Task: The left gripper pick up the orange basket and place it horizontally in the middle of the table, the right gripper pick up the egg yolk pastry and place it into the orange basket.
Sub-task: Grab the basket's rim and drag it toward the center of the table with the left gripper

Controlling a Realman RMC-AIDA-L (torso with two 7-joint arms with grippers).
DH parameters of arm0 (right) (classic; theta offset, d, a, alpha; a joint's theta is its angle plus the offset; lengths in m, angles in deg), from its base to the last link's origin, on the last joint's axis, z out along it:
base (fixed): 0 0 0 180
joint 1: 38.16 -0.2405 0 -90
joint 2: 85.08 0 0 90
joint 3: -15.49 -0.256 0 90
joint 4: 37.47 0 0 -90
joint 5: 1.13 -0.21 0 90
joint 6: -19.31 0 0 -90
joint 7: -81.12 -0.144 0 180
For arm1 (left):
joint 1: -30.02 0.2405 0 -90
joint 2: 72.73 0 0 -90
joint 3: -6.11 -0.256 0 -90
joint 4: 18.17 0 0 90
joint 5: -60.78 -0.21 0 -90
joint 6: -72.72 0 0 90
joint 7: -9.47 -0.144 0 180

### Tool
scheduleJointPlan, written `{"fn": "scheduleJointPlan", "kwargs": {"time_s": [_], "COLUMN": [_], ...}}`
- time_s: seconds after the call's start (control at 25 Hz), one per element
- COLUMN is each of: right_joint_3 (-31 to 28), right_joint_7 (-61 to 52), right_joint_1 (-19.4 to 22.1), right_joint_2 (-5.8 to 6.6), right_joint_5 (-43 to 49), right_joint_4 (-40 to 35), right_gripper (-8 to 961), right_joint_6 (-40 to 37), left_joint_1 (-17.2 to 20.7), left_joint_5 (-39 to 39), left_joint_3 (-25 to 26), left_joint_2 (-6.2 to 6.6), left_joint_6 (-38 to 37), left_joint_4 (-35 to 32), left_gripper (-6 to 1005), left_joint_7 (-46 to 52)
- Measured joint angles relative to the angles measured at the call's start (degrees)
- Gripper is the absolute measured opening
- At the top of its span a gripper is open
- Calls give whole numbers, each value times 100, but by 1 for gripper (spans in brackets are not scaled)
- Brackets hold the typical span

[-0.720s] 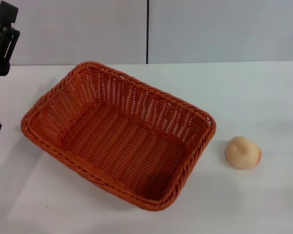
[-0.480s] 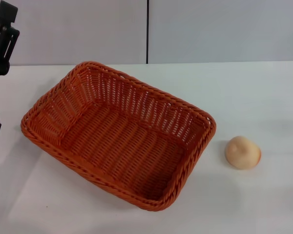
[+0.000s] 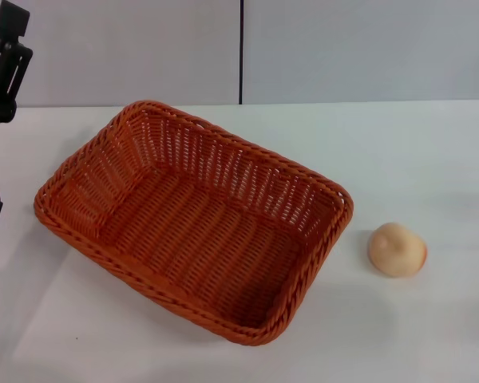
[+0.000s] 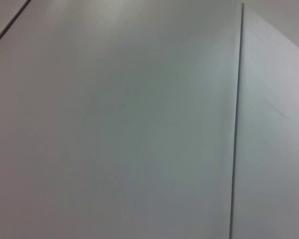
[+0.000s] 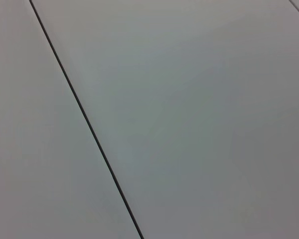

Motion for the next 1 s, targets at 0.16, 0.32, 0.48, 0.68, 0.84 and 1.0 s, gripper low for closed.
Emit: {"fn": "scheduleJointPlan", "kwargs": {"time_s": [0.16,0.32,0.48,0.68,0.84,1.0], "right_joint_3": [0,0,0,-47,-70,-71], "right_joint_7": [0,0,0,0,0,-2], "right_joint_1": [1,1,2,20,26,38], "right_joint_2": [2,3,3,3,3,3], "right_joint_5": [0,0,0,0,0,0], "right_joint_4": [0,0,0,0,0,0], "right_gripper": [589,589,589,588,588,588], "right_joint_6": [0,0,0,0,0,0], "left_joint_1": [-8,-26,-27,-22,-11,-125], "left_joint_5": [-3,-7,-11,-15,-42,-789], "left_joint_3": [-18,-43,-157,-791,-1613,-1977], "left_joint_2": [14,38,74,116,305,588], "left_joint_6": [1,58,183,703,1405,2175], "left_joint_4": [-16,-259,-925,-2083,-3265,-4330], "left_gripper": [811,810,810,809,809,808], "left_joint_7": [172,763,1684,2921,4159,5571]}}
